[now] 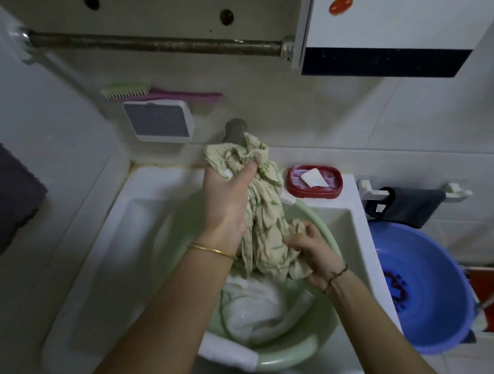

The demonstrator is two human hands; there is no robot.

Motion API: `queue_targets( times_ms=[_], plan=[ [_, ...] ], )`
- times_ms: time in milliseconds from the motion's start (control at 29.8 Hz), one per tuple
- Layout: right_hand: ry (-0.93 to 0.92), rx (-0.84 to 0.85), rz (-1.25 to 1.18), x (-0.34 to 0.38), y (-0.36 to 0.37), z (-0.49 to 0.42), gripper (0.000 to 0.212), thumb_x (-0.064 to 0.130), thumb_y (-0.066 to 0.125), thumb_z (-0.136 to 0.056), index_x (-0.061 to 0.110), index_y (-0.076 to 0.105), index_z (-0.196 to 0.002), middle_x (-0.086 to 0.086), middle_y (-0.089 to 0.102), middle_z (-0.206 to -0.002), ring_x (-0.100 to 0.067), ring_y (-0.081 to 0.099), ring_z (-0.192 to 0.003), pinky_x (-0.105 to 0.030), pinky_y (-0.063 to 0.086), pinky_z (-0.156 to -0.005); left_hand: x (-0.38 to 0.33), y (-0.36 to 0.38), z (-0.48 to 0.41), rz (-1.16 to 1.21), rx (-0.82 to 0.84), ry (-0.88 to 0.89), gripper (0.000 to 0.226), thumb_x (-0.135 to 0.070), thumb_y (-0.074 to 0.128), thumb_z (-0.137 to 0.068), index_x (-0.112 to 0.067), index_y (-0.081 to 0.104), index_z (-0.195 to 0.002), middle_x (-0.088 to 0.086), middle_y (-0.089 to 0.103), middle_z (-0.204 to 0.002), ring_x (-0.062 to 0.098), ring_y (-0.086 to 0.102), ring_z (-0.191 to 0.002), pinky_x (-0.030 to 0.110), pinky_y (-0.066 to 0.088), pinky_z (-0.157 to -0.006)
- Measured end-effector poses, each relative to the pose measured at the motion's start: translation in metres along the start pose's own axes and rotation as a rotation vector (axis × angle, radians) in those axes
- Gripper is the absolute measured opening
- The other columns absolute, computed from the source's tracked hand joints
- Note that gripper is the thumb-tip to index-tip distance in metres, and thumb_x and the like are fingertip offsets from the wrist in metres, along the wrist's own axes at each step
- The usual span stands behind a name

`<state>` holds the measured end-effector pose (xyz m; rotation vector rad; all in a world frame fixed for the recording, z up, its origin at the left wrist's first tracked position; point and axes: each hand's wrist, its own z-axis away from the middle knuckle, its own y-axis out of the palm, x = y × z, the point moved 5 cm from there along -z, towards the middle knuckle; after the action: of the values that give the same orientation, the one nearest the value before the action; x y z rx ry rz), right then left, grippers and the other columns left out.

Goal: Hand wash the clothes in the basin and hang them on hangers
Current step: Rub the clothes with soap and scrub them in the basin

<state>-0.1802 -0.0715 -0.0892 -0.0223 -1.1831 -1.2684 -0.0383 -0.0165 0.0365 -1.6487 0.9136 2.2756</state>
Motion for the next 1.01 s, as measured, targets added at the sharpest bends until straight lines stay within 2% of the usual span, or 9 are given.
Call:
queue_targets(
  times_ms=[134, 269, 403, 538, 706, 773, 874, 941, 1008],
  plan=[
    [-0.036, -0.005, 0.425, 0.001, 0.004, 0.02, 0.083, -0.013, 0.073, -0.059, 0.015, 0.035, -0.128, -0.014, 0.056, -0.116, -0.024, 0.063, -0.096, -0.046, 0.055, -0.08, 0.025, -0.002, -0.011, -0.028, 0.044, -0.08, 0.038, 0.002, 0.061, -0.086, -0.004, 0.053, -0.123, 0.016, 0.064, -0.118, 0.03, 0.063, -0.108, 0.053, 0.047, -0.096],
    [-0.216, -0.111, 1.234, 0.013, 0.007, 0.021, 0.057, 0.007, 0.073, -0.076, 0.017, 0.048, -0.126, -0.002, 0.059, -0.115, -0.02, 0.056, -0.107, -0.027, 0.043, -0.09, 0.056, -0.014, -0.016, -0.114, 0.039, -0.229, 0.024, -0.001, 0.058, -0.089, 0.0, 0.057, -0.114, 0.019, 0.065, -0.11, 0.034, 0.063, -0.103, 0.056, 0.047, -0.095],
    [-0.31, -0.313, 1.457, 0.027, 0.009, 0.023, 0.025, 0.025, 0.06, -0.091, 0.006, 0.053, -0.105, -0.007, 0.061, -0.095, -0.025, 0.057, -0.091, -0.027, 0.04, -0.073, 0.064, -0.024, -0.017, -0.097, 0.021, -0.26, 0.022, 0.006, 0.045, -0.095, -0.004, 0.055, -0.112, 0.017, 0.062, -0.102, 0.029, 0.063, -0.086, 0.04, 0.052, -0.08],
    [-0.38, -0.582, 1.74, 0.046, 0.014, 0.028, 0.028, 0.039, 0.037, -0.1, 0.014, 0.047, -0.091, -0.004, 0.055, -0.083, -0.029, 0.055, -0.074, -0.031, 0.042, -0.063, 0.058, -0.026, -0.011, -0.034, 0.082, -0.297, 0.029, 0.004, 0.04, -0.097, 0.001, 0.049, -0.124, 0.019, 0.06, -0.107, 0.025, 0.062, -0.081, 0.033, 0.054, -0.071],
    [-0.612, -0.642, 1.415, 0.064, 0.027, 0.031, 0.029, 0.031, 0.045, -0.098, 0.01, 0.053, -0.08, -0.006, 0.05, -0.08, -0.027, 0.05, -0.071, -0.03, 0.035, -0.057, 0.063, -0.032, 0.005, 0.053, 0.142, -0.398, 0.03, -0.001, 0.04, -0.098, -0.002, 0.051, -0.126, 0.024, 0.058, -0.12, 0.033, 0.059, -0.098, 0.047, 0.046, -0.093],
    [-0.617, -0.555, 1.025, 0.066, 0.034, 0.032, 0.028, 0.024, 0.049, -0.096, 0.005, 0.057, -0.077, -0.011, 0.058, -0.072, -0.021, 0.053, -0.068, -0.024, 0.039, -0.058, 0.067, -0.031, 0.011, 0.129, 0.121, -0.468, 0.031, -0.014, 0.042, -0.1, -0.003, 0.052, -0.127, 0.025, 0.057, -0.124, 0.033, 0.059, -0.103, 0.048, 0.044, -0.096],
    [-0.495, -0.317, 0.709, 0.049, 0.061, 0.034, 0.018, 0.021, 0.062, -0.09, 0.006, 0.062, -0.1, -0.008, 0.068, -0.091, -0.013, 0.064, -0.083, -0.018, 0.047, -0.073, 0.067, -0.024, 0.02, 0.231, 0.127, -0.576, 0.049, -0.04, 0.036, -0.1, -0.001, 0.06, -0.119, 0.021, 0.066, -0.111, 0.03, 0.065, -0.097, 0.039, 0.05, -0.09],
    [-0.63, -0.19, 0.962, 0.034, 0.081, 0.04, 0.031, 0.023, 0.065, -0.082, 0.013, 0.058, -0.11, 0.002, 0.065, -0.099, -0.006, 0.061, -0.089, -0.016, 0.045, -0.08, 0.067, -0.023, 0.018, 0.28, 0.139, -0.554, 0.053, -0.047, 0.031, -0.099, -0.005, 0.065, -0.099, 0.013, 0.071, -0.086, 0.023, 0.068, -0.077, 0.031, 0.055, -0.074],
    [-0.829, -0.145, 1.292, 0.023, 0.085, 0.034, 0.033, 0.021, 0.06, -0.079, 0.008, 0.061, -0.11, -0.005, 0.064, -0.098, -0.021, 0.061, -0.089, -0.026, 0.045, -0.078, 0.067, -0.021, 0.021, 0.301, 0.151, -0.541, 0.052, -0.049, 0.031, -0.098, -0.009, 0.064, -0.096, 0.008, 0.07, -0.081, 0.02, 0.066, -0.076, 0.029, 0.054, -0.074]
  ],
)
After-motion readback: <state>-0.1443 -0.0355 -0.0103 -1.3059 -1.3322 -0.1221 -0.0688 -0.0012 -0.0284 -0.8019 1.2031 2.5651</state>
